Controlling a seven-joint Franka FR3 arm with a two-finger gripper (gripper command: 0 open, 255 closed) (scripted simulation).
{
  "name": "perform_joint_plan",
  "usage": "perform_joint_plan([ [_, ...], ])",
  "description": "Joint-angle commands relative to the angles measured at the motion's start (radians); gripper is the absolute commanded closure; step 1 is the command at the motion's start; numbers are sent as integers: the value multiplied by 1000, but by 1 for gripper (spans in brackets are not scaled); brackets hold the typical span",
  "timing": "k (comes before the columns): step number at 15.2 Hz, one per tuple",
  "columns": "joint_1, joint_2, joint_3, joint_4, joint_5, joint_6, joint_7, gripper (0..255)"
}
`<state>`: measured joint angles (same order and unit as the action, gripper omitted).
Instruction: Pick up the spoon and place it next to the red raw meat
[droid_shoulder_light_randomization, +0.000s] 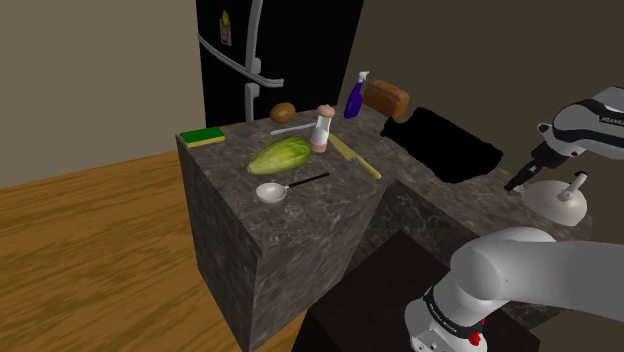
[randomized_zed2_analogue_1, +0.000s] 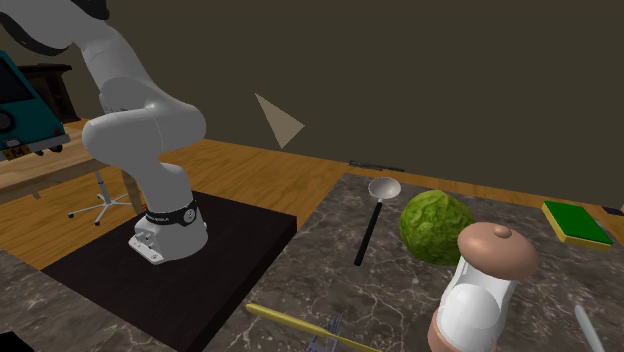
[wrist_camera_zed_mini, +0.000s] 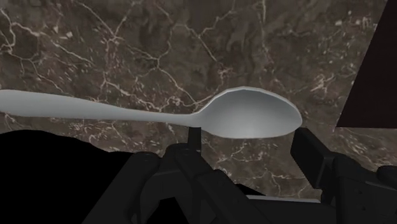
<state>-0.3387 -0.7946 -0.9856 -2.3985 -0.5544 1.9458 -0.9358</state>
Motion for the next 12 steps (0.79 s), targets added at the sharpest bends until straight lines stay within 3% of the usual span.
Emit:
perform_joint_plan([
  [1, 3, 6, -19, -18, -10, 28, 1, 255],
  [12, 29, 51, -133, -108, -66, 180, 2, 255],
])
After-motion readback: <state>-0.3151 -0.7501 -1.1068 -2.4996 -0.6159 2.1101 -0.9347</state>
